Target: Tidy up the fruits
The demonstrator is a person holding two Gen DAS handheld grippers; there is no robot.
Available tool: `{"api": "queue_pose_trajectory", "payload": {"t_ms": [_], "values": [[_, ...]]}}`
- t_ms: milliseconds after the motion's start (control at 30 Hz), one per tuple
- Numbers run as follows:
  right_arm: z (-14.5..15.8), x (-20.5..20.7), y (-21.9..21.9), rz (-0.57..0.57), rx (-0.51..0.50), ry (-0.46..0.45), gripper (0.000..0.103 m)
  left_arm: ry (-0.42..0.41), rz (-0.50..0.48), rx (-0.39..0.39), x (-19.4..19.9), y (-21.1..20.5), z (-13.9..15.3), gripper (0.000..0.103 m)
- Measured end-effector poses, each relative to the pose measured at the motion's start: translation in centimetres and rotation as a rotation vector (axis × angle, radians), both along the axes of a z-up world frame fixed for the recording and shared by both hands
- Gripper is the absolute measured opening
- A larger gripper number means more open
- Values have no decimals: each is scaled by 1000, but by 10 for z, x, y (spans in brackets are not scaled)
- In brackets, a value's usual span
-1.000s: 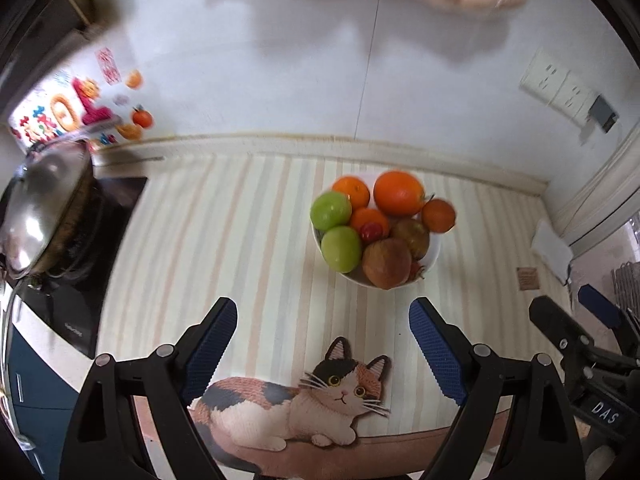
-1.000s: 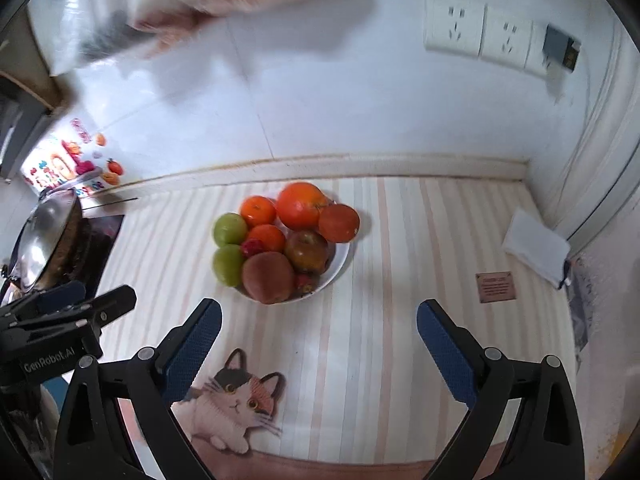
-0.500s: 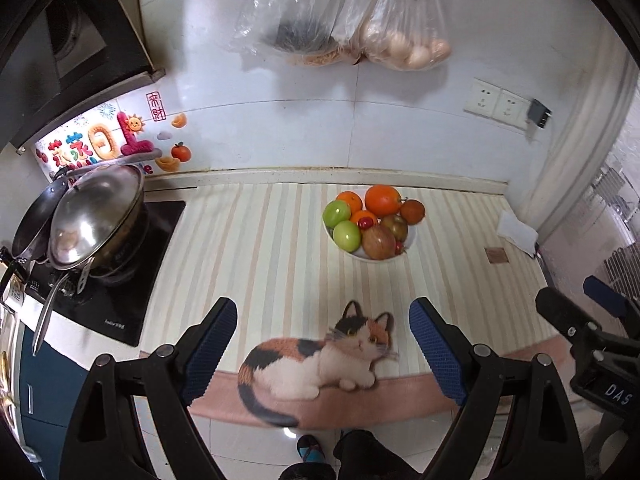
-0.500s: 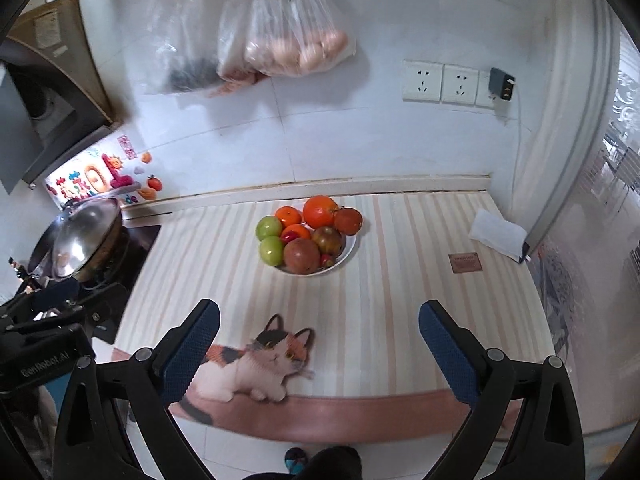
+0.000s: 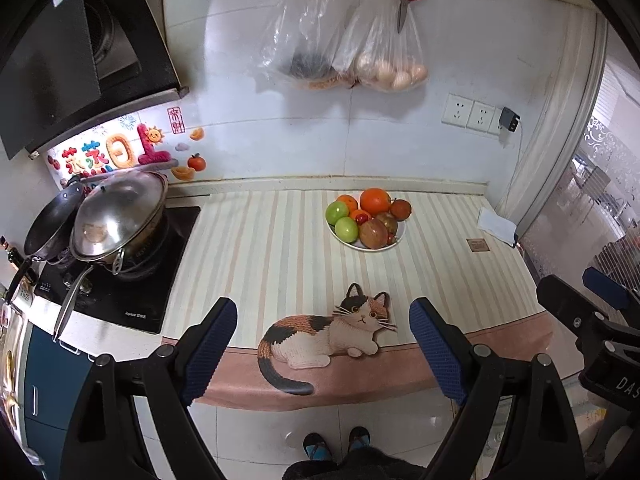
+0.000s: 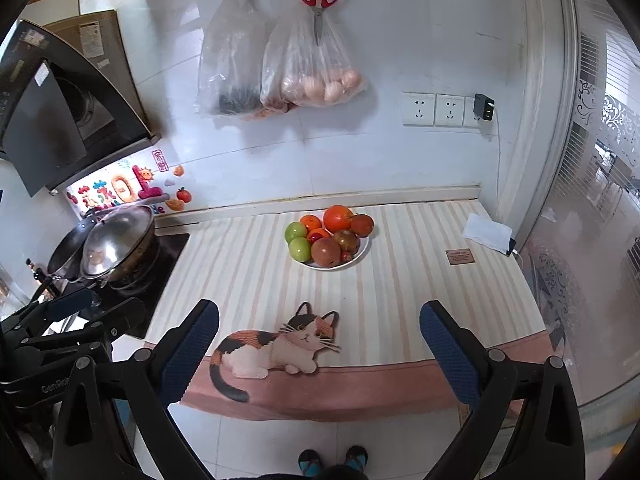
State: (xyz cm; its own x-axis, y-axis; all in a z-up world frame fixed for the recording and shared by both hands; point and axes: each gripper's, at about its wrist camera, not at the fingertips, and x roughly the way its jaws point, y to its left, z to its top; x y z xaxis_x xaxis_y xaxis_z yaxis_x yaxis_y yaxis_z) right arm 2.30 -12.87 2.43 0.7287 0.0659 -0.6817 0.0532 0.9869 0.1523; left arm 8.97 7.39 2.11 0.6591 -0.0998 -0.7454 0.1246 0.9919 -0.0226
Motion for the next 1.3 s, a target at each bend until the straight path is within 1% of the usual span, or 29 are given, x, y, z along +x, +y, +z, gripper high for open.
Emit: {"api": "queue_pose_trajectory", "payload": {"t_ms": [100, 300, 367, 400, 433, 567, 733, 933, 1067, 1300], "values": [[5, -7, -1, 10, 13, -12, 103, -17, 14, 0, -6, 0, 4, 88], [4, -3, -5, 31, 23, -3, 103, -6, 34, -6, -8, -1, 1, 88], [-1, 6, -8, 33, 24, 6, 103, 9, 40, -15, -2, -2, -3, 89], [-3, 10, -9, 35, 23, 12, 103, 16, 43, -14, 2, -3, -6, 97], [-5, 14, -10, 34, 23, 15, 103, 15, 47, -9, 5, -4, -7, 99], [-17, 37, -15, 37, 16, 37, 103, 14, 54, 18, 21, -10, -12, 100], [-34, 72, -22, 43, 18, 73, 103, 37, 70, 25, 45, -14, -20, 100], [-50, 102, -29, 58, 30, 120, 103, 82, 88, 46, 69, -18, -30, 100], [-56, 114, -33, 63, 40, 143, 103, 103, 89, 51, 77, -21, -34, 100], [-58, 120, -36, 57, 44, 157, 103, 125, 92, 51, 82, -24, -40, 100]]}}
